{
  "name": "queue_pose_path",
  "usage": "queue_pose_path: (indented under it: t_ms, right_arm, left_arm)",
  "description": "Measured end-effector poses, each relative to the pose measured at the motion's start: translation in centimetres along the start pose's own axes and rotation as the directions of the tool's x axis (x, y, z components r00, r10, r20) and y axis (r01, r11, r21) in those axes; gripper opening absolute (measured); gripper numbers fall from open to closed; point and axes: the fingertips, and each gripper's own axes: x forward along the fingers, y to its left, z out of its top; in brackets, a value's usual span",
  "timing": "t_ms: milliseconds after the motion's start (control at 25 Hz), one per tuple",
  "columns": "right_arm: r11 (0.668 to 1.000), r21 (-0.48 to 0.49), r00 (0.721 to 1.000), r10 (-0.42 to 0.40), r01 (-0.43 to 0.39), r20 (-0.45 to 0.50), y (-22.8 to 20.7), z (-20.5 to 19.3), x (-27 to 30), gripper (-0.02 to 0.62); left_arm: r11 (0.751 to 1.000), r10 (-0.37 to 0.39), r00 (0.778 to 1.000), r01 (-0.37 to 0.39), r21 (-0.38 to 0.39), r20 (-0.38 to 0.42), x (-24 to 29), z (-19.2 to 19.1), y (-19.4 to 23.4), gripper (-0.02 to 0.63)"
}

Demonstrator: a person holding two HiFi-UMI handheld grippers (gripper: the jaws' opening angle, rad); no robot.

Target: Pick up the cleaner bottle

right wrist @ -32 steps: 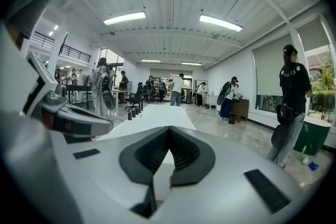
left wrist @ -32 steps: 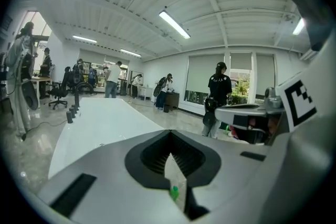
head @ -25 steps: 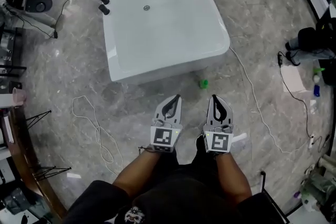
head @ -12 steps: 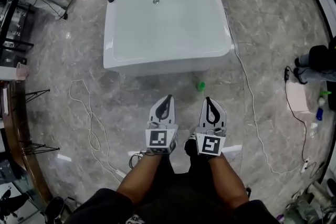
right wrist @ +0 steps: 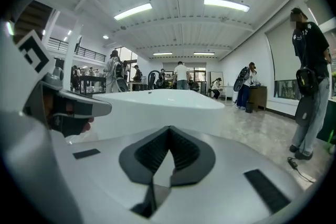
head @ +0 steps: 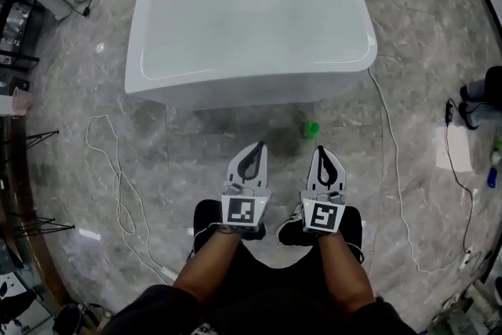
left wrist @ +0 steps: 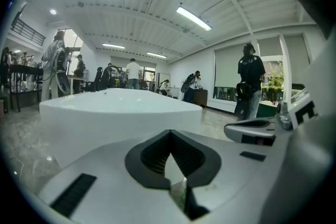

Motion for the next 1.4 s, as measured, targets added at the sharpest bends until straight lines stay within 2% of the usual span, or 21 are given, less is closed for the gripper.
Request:
queue_pose_path:
  t_ms: [280,440,560,680,840,960,1000,1080,1200,1320,1400]
  right_arm:
    - [0.999,0.006,0.999,-0.043,0.043,-0.021,0.2,-14.2,4.6,0.005]
    - [0.998,0.002,0.998,-0.061,0.061,-0.032,-0.6,-21.7,6.4,0.005]
    - [0.998,0.003,0.997,-0.067,0.067,-0.039,-0.8,-26.0,7.6,0.005]
    - [0.996,0.001,0.995,-0.087,0.087,-0.048,-1.3,-29.0,8.4,0.005]
    - [0.994,0.007,0.992,-0.108,0.108,-0.068,-1.8,-31.1,8.7,0.005]
    - [0.992,0.013,0.987,-0.123,0.125,-0.102,-2.2,-33.1,8.9,0.006]
    - [0.992,0.015,0.985,-0.126,0.129,-0.119,-2.3,-33.9,8.9,0.016]
    - [0.991,0.017,0.981,-0.128,0.132,-0.149,-2.6,-35.5,9.2,0.118]
    - [0.99,0.027,0.972,-0.134,0.142,-0.192,-3.1,-37.9,10.1,0.175]
    - [0.984,0.067,0.96,-0.142,0.163,-0.24,-3.7,-40.7,11.6,0.256]
    - [0.981,0.087,0.952,-0.146,0.175,-0.269,-3.7,-42.7,12.6,0.279]
  left_arm:
    - [0.999,-0.036,0.999,0.036,0.008,-0.002,5.6,-13.3,1.3,0.006]
    - [0.999,-0.033,0.999,0.033,-0.002,-0.001,7.8,-19.8,1.7,0.006]
    - [0.999,-0.042,0.999,0.042,0.023,0.006,9.5,-23.4,2.1,0.006]
    - [0.999,-0.044,0.998,0.043,0.028,0.041,11.1,-24.0,2.3,0.006]
    - [0.998,-0.051,0.997,0.049,0.04,0.062,11.8,-23.1,2.5,0.006]
    - [0.998,-0.036,0.998,0.032,0.053,0.059,11.7,-23.5,3.0,0.006]
    - [0.999,-0.031,0.998,0.029,0.033,0.049,11.7,-23.9,3.1,0.006]
    - [0.999,-0.03,0.999,0.031,-0.023,0.034,11.7,-24.8,3.1,0.006]
    - [0.998,-0.043,0.998,0.044,-0.033,0.049,11.9,-25.1,2.6,0.006]
    - [0.993,-0.062,0.997,0.066,-0.094,0.044,11.9,-24.9,2.0,0.006]
    - [0.994,-0.059,0.997,0.063,-0.085,0.046,11.5,-24.8,2.1,0.006]
